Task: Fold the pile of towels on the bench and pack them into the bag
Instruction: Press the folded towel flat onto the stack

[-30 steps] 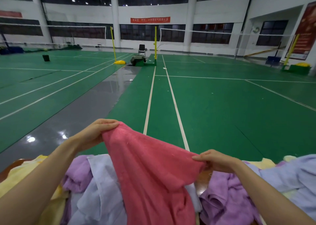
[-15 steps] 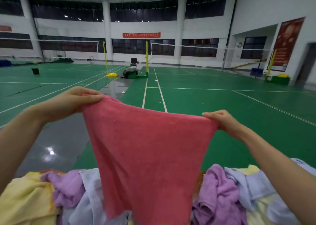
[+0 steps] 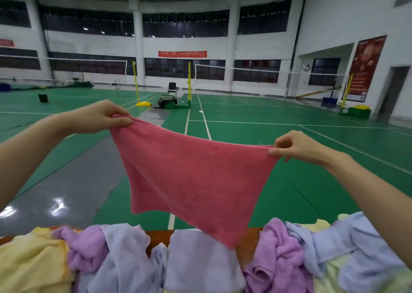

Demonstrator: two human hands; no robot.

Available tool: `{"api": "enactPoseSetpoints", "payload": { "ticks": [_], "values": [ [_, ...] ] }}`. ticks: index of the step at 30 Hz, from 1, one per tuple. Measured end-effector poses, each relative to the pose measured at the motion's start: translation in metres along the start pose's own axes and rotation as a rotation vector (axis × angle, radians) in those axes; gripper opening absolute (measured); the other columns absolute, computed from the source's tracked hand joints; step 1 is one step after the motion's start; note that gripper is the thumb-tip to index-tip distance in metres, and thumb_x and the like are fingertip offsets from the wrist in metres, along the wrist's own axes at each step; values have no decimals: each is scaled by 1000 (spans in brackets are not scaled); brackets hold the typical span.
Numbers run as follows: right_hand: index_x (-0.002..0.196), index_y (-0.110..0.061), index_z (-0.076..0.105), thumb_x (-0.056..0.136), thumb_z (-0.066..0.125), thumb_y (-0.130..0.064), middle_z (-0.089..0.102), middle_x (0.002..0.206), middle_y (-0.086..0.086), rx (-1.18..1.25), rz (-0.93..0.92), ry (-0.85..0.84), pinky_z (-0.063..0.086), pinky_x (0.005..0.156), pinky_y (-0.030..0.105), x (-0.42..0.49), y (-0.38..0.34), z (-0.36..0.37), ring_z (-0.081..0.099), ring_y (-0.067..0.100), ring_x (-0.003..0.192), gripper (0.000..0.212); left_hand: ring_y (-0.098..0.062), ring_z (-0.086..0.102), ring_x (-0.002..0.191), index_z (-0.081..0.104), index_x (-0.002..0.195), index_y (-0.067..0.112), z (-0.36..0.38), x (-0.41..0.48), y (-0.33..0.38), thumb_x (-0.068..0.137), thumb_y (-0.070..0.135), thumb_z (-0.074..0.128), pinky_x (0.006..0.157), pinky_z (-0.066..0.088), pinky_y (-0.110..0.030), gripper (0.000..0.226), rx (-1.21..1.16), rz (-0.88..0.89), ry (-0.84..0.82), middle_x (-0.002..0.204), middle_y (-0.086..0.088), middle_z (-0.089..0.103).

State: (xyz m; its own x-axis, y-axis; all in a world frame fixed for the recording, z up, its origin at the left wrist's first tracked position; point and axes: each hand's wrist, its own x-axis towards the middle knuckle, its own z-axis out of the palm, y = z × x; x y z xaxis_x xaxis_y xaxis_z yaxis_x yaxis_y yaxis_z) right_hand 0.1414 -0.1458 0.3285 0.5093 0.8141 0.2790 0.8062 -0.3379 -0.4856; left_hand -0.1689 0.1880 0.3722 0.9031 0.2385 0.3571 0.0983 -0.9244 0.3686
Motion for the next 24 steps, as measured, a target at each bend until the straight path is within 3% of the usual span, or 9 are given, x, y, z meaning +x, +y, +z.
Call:
{"api": "enactPoseSetpoints", "payload": {
  "ticks": [2, 6, 11, 12, 14, 16, 18, 20, 24],
  "values": [
    [64, -15, 70, 78, 74, -20, 67, 64, 5, 10, 1, 18, 46, 56, 12, 0, 0, -3, 60, 1, 55, 15, -4, 57, 65, 72, 82, 19, 7, -4, -8, 60, 71, 51, 77, 48, -35, 61, -15, -18, -11, 79, -6, 70],
    [70, -6, 72, 72, 77, -9, 67, 65, 5, 241, 18, 167, 45, 54, 6, 4, -4, -2, 59, -3, 52, 6, 6, 60, 69, 71, 77, 48, 19, -9, -18, 45, 92, 53, 69, 45, -8, 58, -115, -73, -23, 76, 18, 70],
    [70, -9, 59, 72, 74, 0, 60, 68, 5, 443, 78, 210, 50, 59, 12, 12, -5, 5, 55, 9, 61, 18, 5, 61, 69, 72, 76, 47, 29, -11, -27, 38, 89, 60, 63, 49, -8, 57, -237, -138, 26, 77, 17, 71],
    [75, -9, 58, 73, 72, 2, 60, 71, 6, 486, 97, 196, 50, 58, 12, 14, -5, 7, 55, 11, 63, 18, 3, 61, 68, 73, 75, 46, 30, -11, -27, 46, 83, 64, 61, 50, -10, 48, -258, -160, 49, 75, 14, 70],
    [92, -6, 60, 78, 68, 2, 62, 81, 8, 534, 171, 113, 51, 60, 13, 16, -5, 9, 57, 13, 71, 18, -6, 61, 69, 75, 70, 38, 33, -9, -23, 77, 49, 68, 58, 52, -12, 15, -305, -207, 106, 74, 6, 68],
    [96, -3, 63, 82, 65, -4, 61, 84, 6, 543, 250, -17, 52, 65, 16, 17, -4, 11, 56, 13, 75, 14, -13, 58, 71, 73, 70, 28, 36, -5, -26, 89, 20, 61, 60, 54, -17, 24, -298, -270, 166, 80, -4, 66],
    [89, -8, 62, 81, 65, -12, 60, 81, 2, 663, 305, -102, 52, 72, 24, 16, 0, 15, 56, 12, 75, 9, -16, 57, 72, 71, 77, 23, 41, -3, -25, 89, 16, 59, 63, 55, -22, 19, -362, -365, 180, 83, -7, 65],
    [92, -13, 63, 73, 68, -22, 60, 78, -2, 846, 326, -100, 52, 72, 25, 16, 6, 22, 57, 10, 71, 22, -14, 58, 67, 70, 83, 17, 45, -1, -24, 88, 15, 61, 58, 55, -18, 11, -485, -459, 175, 81, -6, 64],
    [88, -12, 64, 85, 61, -18, 54, 72, -3, 992, 414, 114, 45, 44, 14, 22, 4, 40, 51, 2, 47, 8, -7, 55, 44, 64, 90, 9, 56, 9, -20, 87, 10, 61, 41, 49, -14, 5, -673, -666, 269, 64, -2, 61]
  ]
}}
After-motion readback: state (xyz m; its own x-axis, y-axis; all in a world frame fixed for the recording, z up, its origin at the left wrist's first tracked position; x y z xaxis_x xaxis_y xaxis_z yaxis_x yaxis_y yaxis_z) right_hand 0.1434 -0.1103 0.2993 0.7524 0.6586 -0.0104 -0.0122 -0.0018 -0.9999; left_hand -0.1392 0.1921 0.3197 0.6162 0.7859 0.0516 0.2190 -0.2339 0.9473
